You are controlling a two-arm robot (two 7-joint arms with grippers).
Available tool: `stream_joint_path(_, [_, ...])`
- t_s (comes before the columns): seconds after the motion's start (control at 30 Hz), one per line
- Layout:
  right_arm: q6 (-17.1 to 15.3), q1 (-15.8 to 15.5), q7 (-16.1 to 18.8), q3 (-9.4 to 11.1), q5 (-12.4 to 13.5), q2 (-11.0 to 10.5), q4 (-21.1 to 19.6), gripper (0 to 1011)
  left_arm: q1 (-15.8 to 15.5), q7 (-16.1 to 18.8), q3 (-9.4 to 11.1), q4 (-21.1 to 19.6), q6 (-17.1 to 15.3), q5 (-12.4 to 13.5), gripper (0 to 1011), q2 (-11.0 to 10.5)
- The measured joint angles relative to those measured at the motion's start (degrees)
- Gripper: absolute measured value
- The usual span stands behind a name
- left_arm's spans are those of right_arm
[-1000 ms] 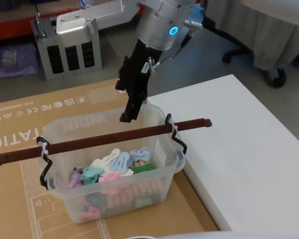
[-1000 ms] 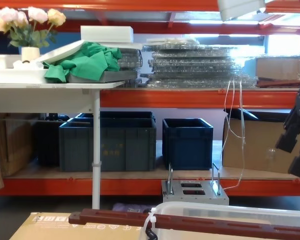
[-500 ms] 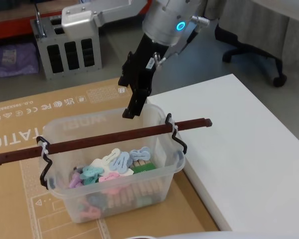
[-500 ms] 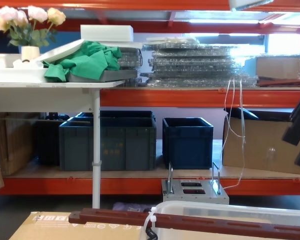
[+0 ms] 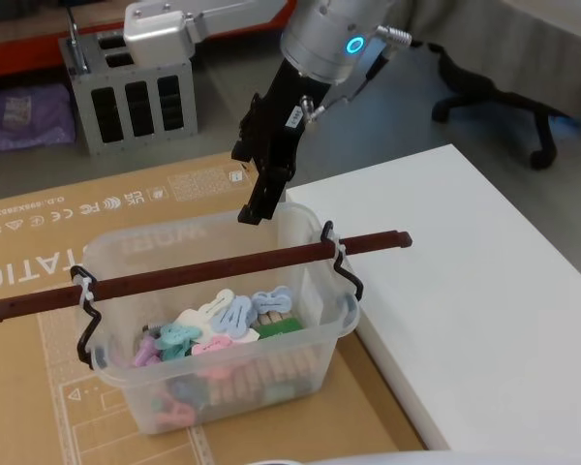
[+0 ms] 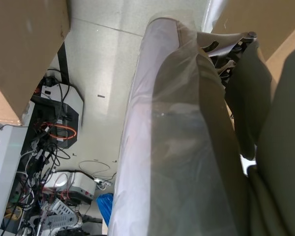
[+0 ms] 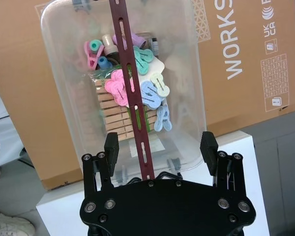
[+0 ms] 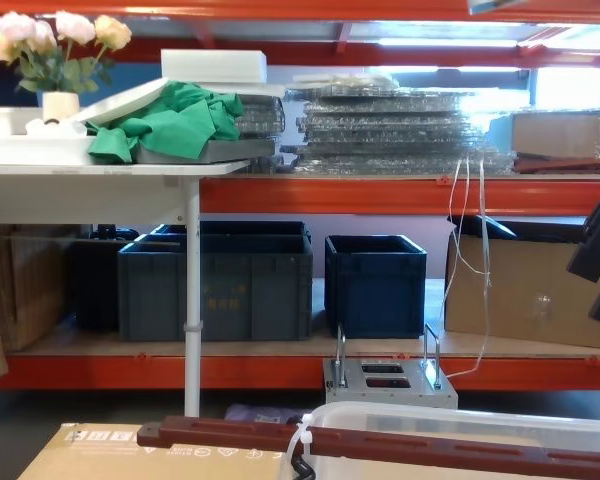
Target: Use one hand to grasp the basket and place it at the designated location.
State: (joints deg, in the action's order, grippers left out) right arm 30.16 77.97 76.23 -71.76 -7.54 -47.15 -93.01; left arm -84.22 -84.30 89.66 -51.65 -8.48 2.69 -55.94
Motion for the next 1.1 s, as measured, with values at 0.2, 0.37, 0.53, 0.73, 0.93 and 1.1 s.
stream_joint_path(0.2, [-0.33, -0.34, -0.03, -0.11, -1.30, 0.55, -0.67, 1002, 0.00, 0.00, 0.00, 0.00, 0.00, 0.00, 0, 0.00])
stream_joint_path(0.37, [-0.47, -0.55, -0.04, -0.50, -1.64, 1.01, -1.45, 1002, 0.00, 0.00, 0.00, 0.00, 0.00, 0.00, 0, 0.00])
stream_joint_path(0.53, [-0.50, -0.64, -0.01, -0.90, -1.91, 1.27, -1.83, 1001, 0.00, 0.00, 0.00, 0.00, 0.00, 0.00, 0, 0.00])
stream_joint_path(0.73, [-0.41, -0.72, 0.12, -1.66, -2.56, 1.80, -2.10, 1001, 0.00, 0.00, 0.00, -0.01, 0.00, 0.00, 0, 0.00])
stream_joint_path(0.93, [-0.33, -0.74, 0.19, -2.51, -3.31, 2.45, -2.18, 1002, 0.00, 0.00, 0.00, -0.01, 0.00, 0.00, 0, 0.00])
stream_joint_path(1.1, [-0.30, -0.71, 0.16, -3.23, -3.93, 3.03, -1.94, 1001, 0.00, 0.00, 0.00, 0.00, 0.00, 0.00, 0, 0.00])
